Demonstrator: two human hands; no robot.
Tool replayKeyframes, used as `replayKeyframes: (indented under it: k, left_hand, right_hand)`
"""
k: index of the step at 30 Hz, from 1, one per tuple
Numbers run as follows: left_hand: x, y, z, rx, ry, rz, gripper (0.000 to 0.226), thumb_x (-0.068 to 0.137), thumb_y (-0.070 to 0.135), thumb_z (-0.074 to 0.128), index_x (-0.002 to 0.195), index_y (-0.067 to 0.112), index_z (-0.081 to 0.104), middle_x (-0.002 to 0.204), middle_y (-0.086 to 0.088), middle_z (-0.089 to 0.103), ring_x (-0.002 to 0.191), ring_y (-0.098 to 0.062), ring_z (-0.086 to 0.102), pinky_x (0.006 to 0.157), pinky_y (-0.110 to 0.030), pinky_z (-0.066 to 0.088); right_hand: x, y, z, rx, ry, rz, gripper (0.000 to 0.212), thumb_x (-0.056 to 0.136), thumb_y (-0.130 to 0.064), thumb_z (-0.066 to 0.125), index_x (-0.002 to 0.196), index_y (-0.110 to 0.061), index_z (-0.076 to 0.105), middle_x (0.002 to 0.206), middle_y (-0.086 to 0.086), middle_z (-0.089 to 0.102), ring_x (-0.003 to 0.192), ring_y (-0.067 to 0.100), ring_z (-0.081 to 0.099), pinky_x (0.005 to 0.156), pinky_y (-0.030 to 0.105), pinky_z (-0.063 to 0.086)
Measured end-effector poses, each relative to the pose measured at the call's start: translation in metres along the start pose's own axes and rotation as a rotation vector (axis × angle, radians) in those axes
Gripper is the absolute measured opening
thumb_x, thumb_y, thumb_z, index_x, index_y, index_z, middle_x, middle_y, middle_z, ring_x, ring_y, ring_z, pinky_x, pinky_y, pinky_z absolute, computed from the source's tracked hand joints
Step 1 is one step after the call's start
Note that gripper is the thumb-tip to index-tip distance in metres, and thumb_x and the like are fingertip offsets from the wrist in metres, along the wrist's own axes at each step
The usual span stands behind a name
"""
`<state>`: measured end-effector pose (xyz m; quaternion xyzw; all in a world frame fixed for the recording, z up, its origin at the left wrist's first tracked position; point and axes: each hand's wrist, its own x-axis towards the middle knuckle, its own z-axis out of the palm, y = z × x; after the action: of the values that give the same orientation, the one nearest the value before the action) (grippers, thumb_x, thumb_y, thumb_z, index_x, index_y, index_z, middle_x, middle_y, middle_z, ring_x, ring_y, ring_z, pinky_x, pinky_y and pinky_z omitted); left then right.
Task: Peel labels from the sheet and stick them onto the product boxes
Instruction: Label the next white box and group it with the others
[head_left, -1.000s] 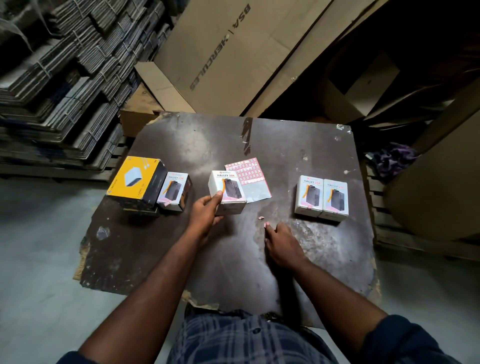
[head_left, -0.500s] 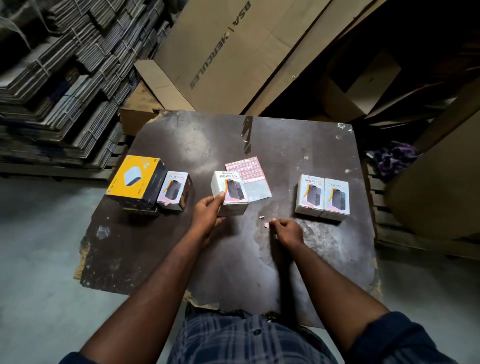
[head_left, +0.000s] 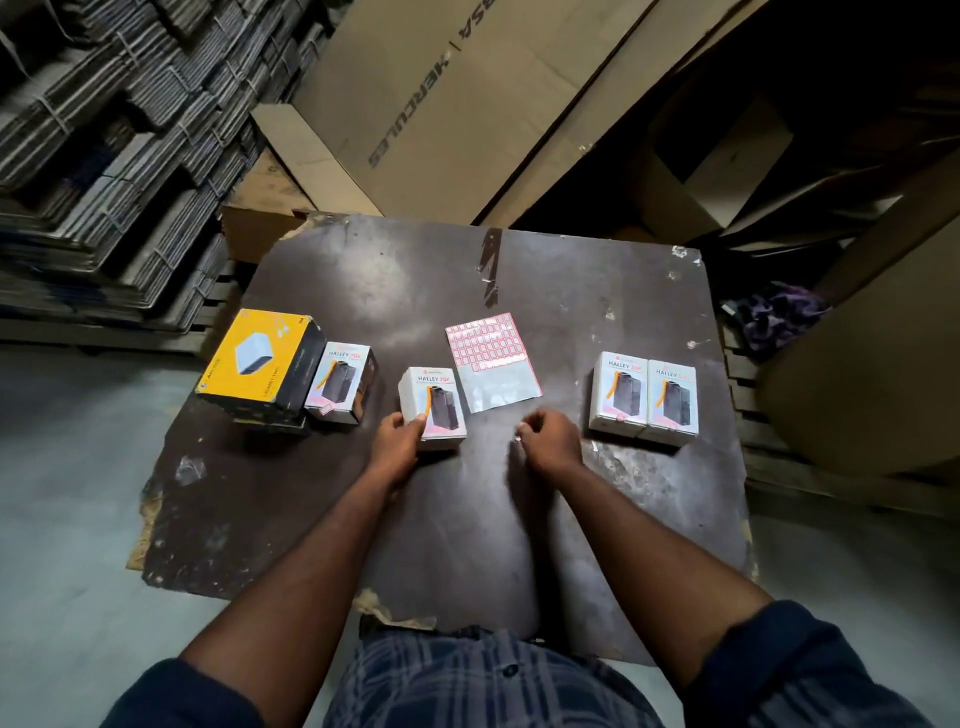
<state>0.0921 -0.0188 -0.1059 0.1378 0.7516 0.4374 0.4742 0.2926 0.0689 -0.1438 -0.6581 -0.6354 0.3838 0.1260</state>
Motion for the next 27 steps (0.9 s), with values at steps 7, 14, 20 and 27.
replayKeyframes:
  k: [7,14,20,27]
  left_hand:
    - [0.017,0.000,-0.007,0.131,0.046,0.028,0.037,0.098,0.022,0.057,0.131,0.006,0.053,0.120,-0.011,0.060,0.111,-0.025,0.059,0.102,-0.048,0.048]
    - [0.005,0.016,0.002,0.402,0.316,0.442,0.033,0.086,0.007,0.063,0.119,0.006,0.060,0.121,-0.015,0.056,0.105,-0.032,0.061,0.095,-0.039,0.047]
    - [-0.018,0.028,0.058,0.443,-0.073,0.583,0.038,0.087,0.005,0.061,0.125,0.008,0.059,0.120,-0.005,0.059,0.104,-0.018,0.059,0.099,-0.033,0.046]
    - [0.003,0.030,0.100,0.646,-0.198,0.296,0.052,0.092,0.014,0.056,0.141,0.006,0.045,0.145,-0.016,0.047,0.133,-0.030,0.045,0.108,-0.032,0.034]
  right_hand:
    - [0.011,-0.049,0.004,-0.257,-0.177,-0.267,0.039,0.090,-0.018,0.059,0.128,-0.010,0.060,0.133,0.011,0.060,0.121,0.031,0.057,0.099,0.037,0.046]
    - [0.030,-0.051,0.015,-0.575,-0.291,-0.318,0.054,0.091,-0.035,0.061,0.138,-0.014,0.045,0.158,0.009,0.028,0.143,0.030,0.032,0.108,0.048,0.036]
    - [0.041,-0.039,0.009,-0.550,-0.246,-0.340,0.040,0.092,-0.031,0.058,0.130,-0.019,0.055,0.152,0.004,0.036,0.138,0.026,0.036,0.103,0.050,0.037]
    - [0.040,-0.014,-0.008,-0.459,-0.208,-0.308,0.037,0.091,-0.028,0.059,0.128,-0.023,0.061,0.145,0.000,0.044,0.133,0.023,0.041,0.102,0.045,0.037]
